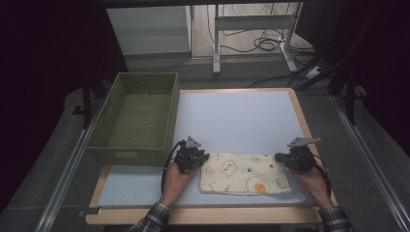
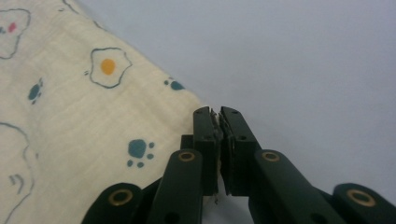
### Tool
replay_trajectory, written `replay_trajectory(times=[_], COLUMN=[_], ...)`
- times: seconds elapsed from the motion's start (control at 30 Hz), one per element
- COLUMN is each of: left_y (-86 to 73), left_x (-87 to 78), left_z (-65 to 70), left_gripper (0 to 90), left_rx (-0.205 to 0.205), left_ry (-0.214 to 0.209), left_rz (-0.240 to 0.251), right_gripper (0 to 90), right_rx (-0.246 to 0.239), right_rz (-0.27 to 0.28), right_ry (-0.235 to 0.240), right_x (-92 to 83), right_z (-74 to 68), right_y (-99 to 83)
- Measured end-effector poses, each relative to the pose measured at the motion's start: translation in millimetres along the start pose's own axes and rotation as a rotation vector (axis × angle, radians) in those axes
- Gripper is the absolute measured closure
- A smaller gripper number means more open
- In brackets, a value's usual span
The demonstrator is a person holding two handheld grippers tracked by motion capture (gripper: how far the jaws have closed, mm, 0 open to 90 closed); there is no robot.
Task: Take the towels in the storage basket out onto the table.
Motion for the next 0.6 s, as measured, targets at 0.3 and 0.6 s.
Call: replay_trajectory(times=[0.3,0.6], left_y=[20.1,27.6], left_x=[-7.7,2.2], left_z=[1.6,-6.4], left_gripper=[85.8,60.5], left_rx=[0.034,0.036], left_ry=[0.020,0.047], left_rz=[0.056,0.035], right_gripper=[86.0,77.4], right_rx=[0.046,0.093], right_rz=[0.039,0.025], right_ry=[-0.035,-0.012], right_x=[14.4,36.5], right_z=[33.2,44.4], right_y=[32.8,53.0])
Point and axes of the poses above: each handheld gripper's, and its own axes: x roughly forward along the jaws, y roughly out of its top, z roughly to its right, the point moved 10 cm from there along x, roughly forward along the jaws, and after that the axes turned 8 degrees about -y, right-handed, at the moved point
